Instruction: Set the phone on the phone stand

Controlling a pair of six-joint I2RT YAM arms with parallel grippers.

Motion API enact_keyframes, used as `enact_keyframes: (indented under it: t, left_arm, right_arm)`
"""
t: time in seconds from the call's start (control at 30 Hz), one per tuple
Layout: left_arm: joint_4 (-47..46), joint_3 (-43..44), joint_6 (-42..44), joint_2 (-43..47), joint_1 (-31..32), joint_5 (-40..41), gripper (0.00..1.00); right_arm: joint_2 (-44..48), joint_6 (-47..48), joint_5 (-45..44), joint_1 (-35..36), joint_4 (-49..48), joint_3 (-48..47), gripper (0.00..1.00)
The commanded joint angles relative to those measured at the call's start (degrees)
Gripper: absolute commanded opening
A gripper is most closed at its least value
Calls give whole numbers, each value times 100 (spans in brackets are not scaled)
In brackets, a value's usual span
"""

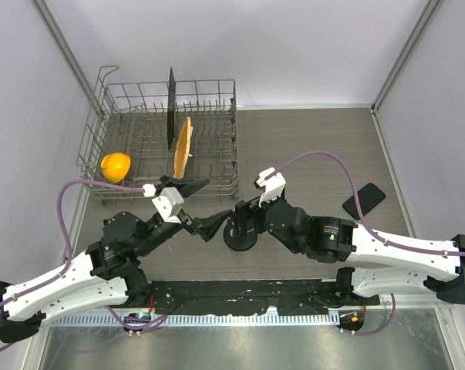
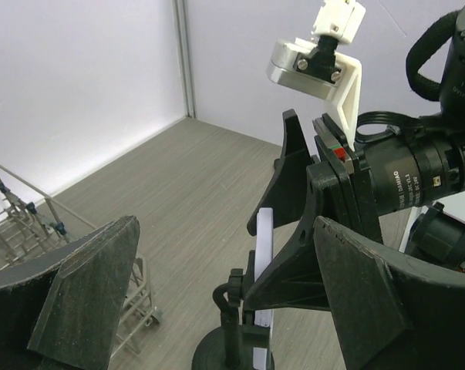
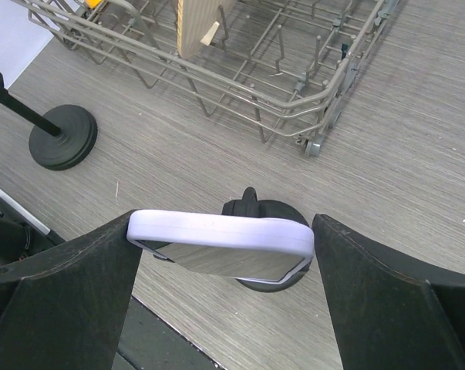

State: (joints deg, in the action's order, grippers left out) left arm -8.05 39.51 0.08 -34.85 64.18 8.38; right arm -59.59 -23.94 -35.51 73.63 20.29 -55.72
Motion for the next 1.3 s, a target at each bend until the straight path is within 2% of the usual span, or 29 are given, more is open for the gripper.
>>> enact_keyframes:
  t: [0.0, 0.1, 0.13, 0.17, 0.2, 0.27, 0.3, 0.5, 0.6, 0.67, 0.77, 0.8, 0.87, 0.97, 1.03, 1.1, 1.13, 1.2, 1.27]
  left_arm:
    - [-398, -13, 80, 224, 33, 233, 100]
    - [-522, -92, 133, 330, 33, 540, 100]
    - [-539, -101, 168, 356, 33, 620, 100]
    - [-574, -118, 186, 408, 33, 682, 100]
    - [-592, -145, 177, 444, 33, 734, 100]
    - [-645, -154, 151, 497, 33, 788, 100]
    - [-645, -162, 151, 532, 33, 788, 100]
    - [-636, -163, 230, 541, 42, 1078, 100]
    - [-662, -154, 133, 558, 42, 955, 100]
    - [-662, -162, 98, 550, 42, 824, 100]
    - [-662, -163, 80, 488, 42, 875, 100]
    - [-662, -163, 80, 453, 42, 893, 100]
    - [-645, -145, 54, 435, 42, 867, 100]
    - [-654, -145, 27, 418, 50, 718, 100]
    - [-662, -145, -121, 400, 50, 665, 100]
    - [-645, -127, -122, 382, 68, 665, 100]
    - [-636, -136, -131, 374, 85, 673, 100]
    - [-671, -154, -131, 374, 103, 700, 99]
    - [-706, -206, -122, 347, 147, 831, 99]
  right_arm:
    - [18, -5, -88, -59, -438, 88, 91]
    - [-87, -67, -184, -59, -456, 106, 77]
    - [-114, -49, -228, -59, -439, 53, 66]
    - [-131, -14, -350, -59, -369, 18, 59]
    - [-166, 38, -421, -59, -299, -26, 45]
    - [-184, 57, -719, -59, -106, -131, 25]
    - [-158, 30, -886, -59, -26, -166, 1]
    - [202, 223, -2572, -295, 546, -500, 0]
    - [448, 609, -2699, -864, 266, -440, 0]
    - [597, 1110, -2672, -1173, -296, -326, 0]
    - [581, 1496, -2033, -2078, -1052, -141, 0]
    - [502, 1533, -1839, -2681, -1219, -132, 0]
    - [274, 1612, -1232, -3273, -1650, -202, 0]
    - [-376, 1454, -409, -4485, -2002, -526, 0]
    - [-938, 1559, -238, -5161, -2458, -877, 0]
    - [-1577, 1647, -80, -5567, -2556, -1394, 0]
    - [-1747, 1647, 51, -6005, -2774, -1528, 0]
    - [-2072, 1665, 570, -6324, -3222, -1730, 0]
    - [-2617, 1735, 423, -6605, -3541, -2194, 0]
